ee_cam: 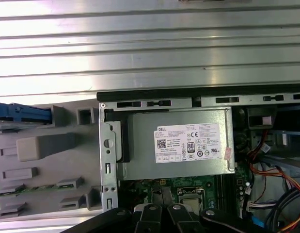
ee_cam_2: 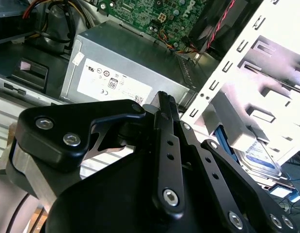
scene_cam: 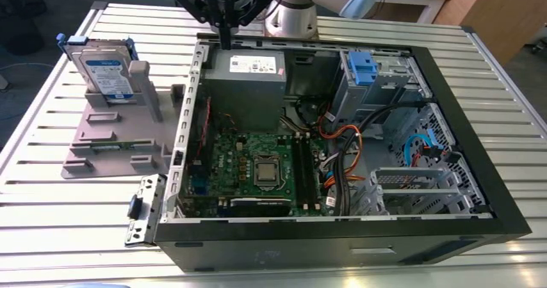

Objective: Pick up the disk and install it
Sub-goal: 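Reach for the disk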

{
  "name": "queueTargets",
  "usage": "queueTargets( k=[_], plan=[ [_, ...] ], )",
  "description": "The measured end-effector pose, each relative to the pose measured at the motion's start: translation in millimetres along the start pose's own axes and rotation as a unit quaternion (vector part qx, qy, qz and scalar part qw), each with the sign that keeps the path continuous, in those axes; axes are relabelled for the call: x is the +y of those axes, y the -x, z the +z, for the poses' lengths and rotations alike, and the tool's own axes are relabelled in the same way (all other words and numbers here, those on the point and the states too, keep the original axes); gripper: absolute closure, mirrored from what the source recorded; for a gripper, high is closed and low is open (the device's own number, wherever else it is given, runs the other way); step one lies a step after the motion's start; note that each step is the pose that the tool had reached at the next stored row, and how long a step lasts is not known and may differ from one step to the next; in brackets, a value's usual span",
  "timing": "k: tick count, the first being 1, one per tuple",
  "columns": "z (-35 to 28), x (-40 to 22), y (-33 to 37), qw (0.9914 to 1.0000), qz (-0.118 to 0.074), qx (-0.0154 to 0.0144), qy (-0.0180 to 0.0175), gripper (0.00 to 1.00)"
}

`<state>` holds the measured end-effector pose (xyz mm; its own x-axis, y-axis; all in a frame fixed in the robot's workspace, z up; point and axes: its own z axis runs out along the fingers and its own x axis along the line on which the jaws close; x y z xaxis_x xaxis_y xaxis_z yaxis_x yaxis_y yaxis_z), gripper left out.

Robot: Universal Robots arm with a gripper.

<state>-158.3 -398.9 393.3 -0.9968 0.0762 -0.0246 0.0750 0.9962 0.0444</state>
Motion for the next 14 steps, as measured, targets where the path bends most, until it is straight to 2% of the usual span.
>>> queueTargets(
  k=[3, 5, 10, 12, 14],
  plan=[
    [0.0, 0.0, -0.6, 1.0, 0.0, 0.0, 0.0, 0.89],
    [-0.2, -0.6, -8.2, 1.0, 0.0, 0.0, 0.0, 0.89],
    [-0.2, -0.7, -9.2, 1.0, 0.0, 0.0, 0.0, 0.89],
    [-0.3, -1.8, -23.5, 1.0, 0.0, 0.0, 0.0, 0.89],
    [-0.3, -1.8, -23.9, 1.0, 0.0, 0.0, 0.0, 0.89]
  ],
)
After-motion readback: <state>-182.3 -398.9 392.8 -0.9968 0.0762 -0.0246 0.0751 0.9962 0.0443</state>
